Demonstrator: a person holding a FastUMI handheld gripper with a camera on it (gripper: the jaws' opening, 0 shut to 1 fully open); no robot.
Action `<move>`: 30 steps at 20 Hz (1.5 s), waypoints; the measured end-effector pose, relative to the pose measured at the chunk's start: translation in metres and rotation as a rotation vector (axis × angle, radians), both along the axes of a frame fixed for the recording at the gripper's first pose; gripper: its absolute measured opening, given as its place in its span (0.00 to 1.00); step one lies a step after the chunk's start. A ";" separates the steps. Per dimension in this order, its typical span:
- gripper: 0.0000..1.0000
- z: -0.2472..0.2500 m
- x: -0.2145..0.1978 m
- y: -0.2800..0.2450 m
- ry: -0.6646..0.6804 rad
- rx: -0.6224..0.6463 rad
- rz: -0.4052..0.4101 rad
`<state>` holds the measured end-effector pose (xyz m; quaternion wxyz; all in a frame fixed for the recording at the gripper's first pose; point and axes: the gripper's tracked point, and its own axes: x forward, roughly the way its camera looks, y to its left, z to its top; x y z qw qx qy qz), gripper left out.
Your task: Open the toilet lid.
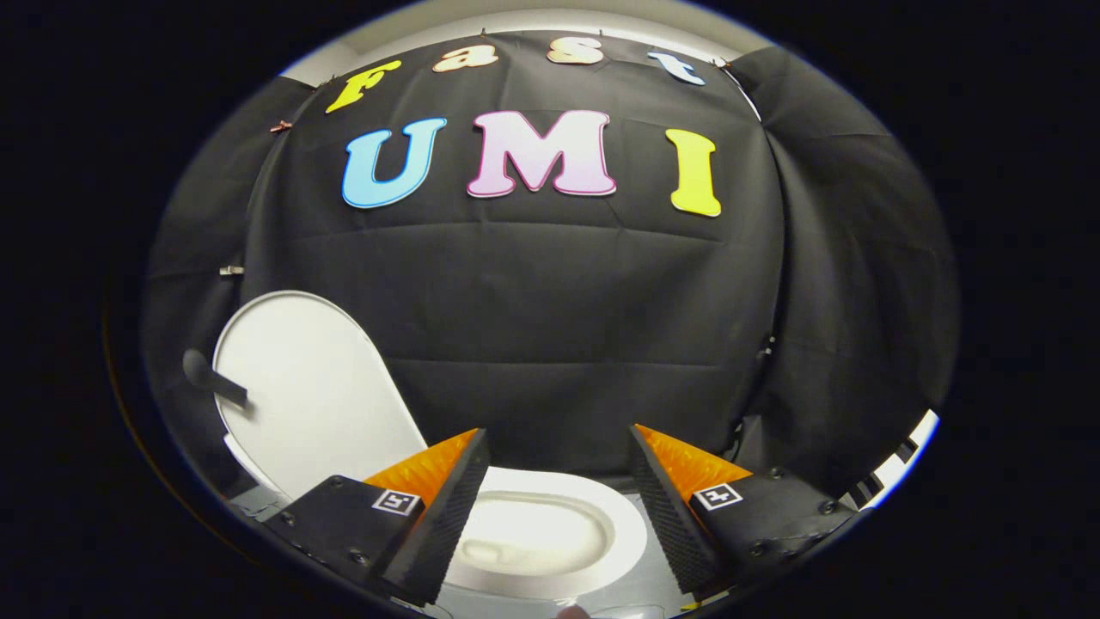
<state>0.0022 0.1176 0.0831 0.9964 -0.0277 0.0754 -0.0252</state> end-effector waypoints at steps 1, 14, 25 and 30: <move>0.99 -0.011 -0.002 -0.013 -0.011 0.009 -0.006; 0.99 -0.122 -0.016 -0.079 -0.049 0.044 -0.049; 0.99 -0.122 -0.020 -0.084 -0.075 -0.008 -0.055; 0.99 -0.128 -0.020 -0.086 -0.051 0.001 -0.060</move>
